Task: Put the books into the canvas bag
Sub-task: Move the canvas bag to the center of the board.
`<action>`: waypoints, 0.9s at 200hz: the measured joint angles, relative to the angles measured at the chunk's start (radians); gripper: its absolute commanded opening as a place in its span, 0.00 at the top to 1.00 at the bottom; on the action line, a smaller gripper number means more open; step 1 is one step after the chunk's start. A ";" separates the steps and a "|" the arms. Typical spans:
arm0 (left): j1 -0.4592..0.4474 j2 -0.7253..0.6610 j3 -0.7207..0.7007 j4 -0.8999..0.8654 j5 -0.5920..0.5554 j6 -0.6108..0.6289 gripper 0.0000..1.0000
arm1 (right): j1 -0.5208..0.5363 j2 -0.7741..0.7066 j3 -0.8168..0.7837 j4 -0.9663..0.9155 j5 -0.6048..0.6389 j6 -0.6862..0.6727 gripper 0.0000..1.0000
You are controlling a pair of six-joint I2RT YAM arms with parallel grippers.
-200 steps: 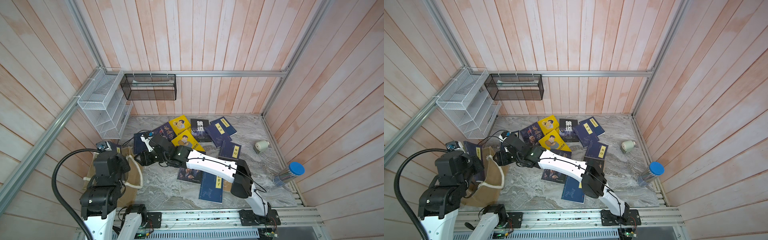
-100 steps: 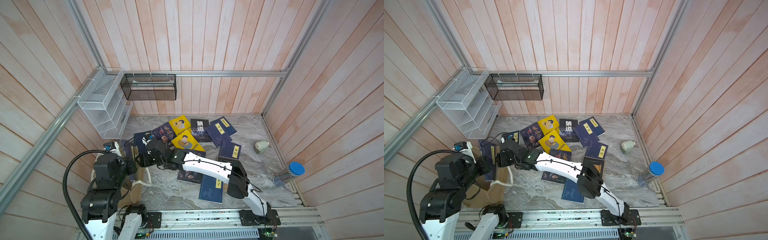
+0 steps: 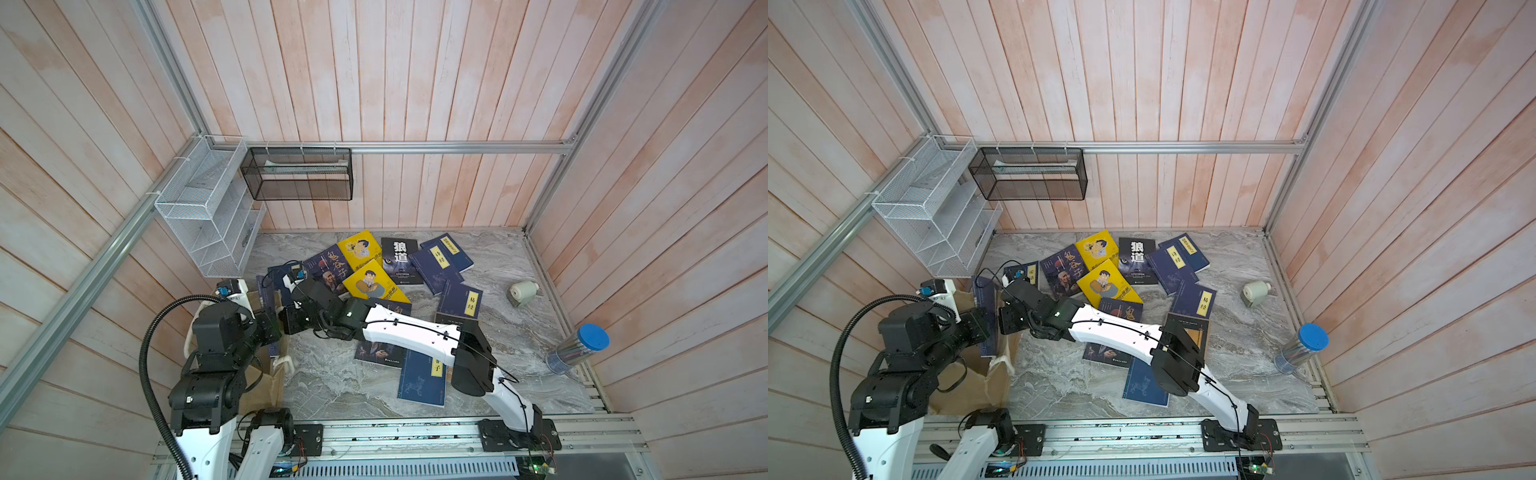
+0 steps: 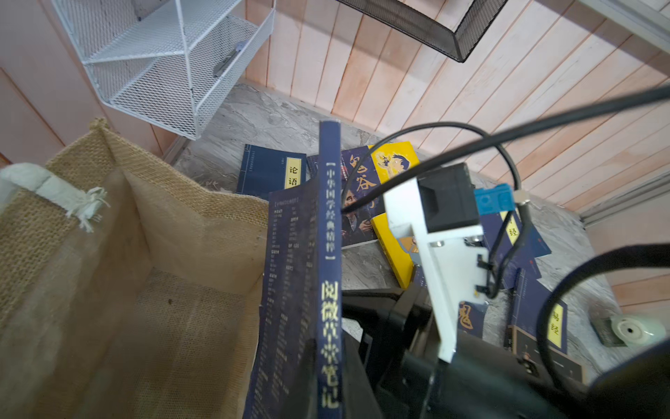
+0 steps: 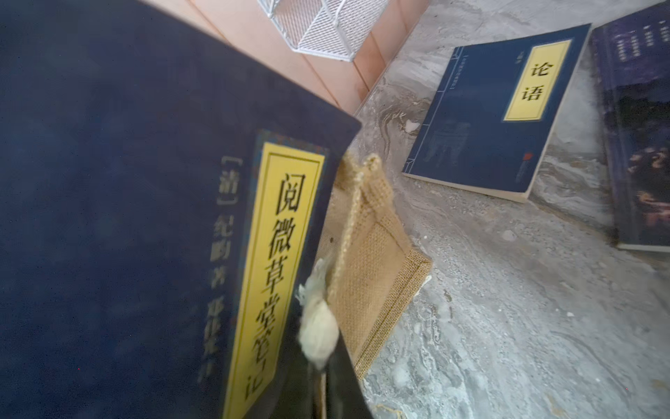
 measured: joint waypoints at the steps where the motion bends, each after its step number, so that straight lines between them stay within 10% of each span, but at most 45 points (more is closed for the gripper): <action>1: 0.000 0.002 0.000 0.002 0.003 -0.001 1.00 | 0.000 0.000 0.001 -0.002 0.001 -0.002 1.00; 180: -0.026 0.183 0.070 0.056 0.111 0.080 1.00 | -0.195 -0.353 -0.507 0.162 -0.005 -0.032 1.00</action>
